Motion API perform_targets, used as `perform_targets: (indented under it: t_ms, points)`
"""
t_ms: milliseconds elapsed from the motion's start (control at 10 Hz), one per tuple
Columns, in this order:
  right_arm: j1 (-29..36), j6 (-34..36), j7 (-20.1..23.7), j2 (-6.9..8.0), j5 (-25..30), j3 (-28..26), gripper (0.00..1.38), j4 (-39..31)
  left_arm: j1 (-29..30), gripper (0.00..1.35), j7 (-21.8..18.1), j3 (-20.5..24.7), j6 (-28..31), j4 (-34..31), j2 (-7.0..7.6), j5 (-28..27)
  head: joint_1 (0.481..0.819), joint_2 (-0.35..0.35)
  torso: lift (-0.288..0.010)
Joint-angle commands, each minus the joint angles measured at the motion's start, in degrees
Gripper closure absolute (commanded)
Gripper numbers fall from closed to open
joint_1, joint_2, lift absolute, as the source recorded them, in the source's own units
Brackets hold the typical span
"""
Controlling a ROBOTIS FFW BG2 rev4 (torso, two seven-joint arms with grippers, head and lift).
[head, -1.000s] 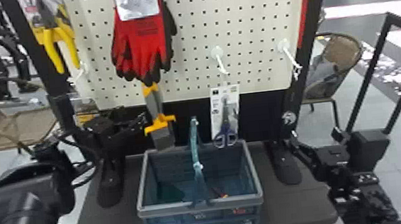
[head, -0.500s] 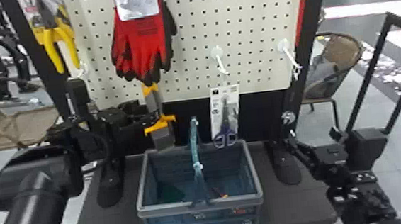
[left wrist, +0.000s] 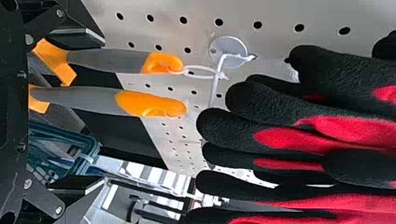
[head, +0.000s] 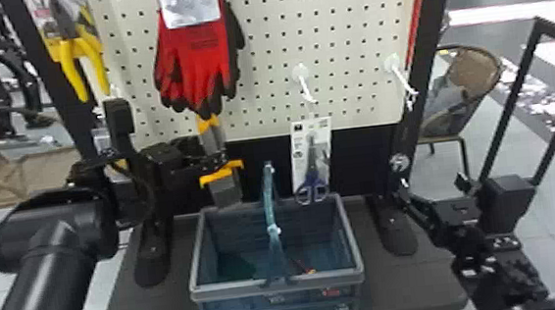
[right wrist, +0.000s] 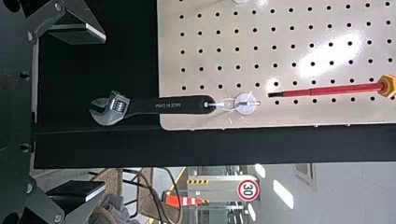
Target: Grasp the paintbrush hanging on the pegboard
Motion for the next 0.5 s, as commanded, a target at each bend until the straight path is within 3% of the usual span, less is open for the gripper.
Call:
perform_targets:
  t_ms: [0, 200, 300, 400]
  points:
    - [-0.4, 0.0, 0.2, -0.06, -0.1, 0.0, 0.18, 0.2, -1.2, 0.25, -0.5, -0.6, -1.1, 1.8, -0.56, -0.1, 0.549, 0.0, -0.1]
    - [-0.6, 0.0, 0.4, -0.23, -0.1, 0.2, 0.18, 0.4, -2.3, 0.26, -1.5, -1.7, -1.5, 3.6, -0.91, -1.1, 0.549, 0.0, -0.1]
    - [-0.6, 0.0, 0.5, -0.32, -0.2, 0.2, 0.18, 0.5, -2.8, 0.34, -2.0, -1.9, -1.7, 4.3, -1.0, -1.7, 0.549, 0.0, -0.1]
    - [-0.6, 0.0, 0.7, -0.32, -0.2, 0.2, 0.18, 0.5, -3.1, 0.65, -2.4, -1.9, -1.7, 4.6, -1.0, -2.7, 0.549, 0.0, -0.1]
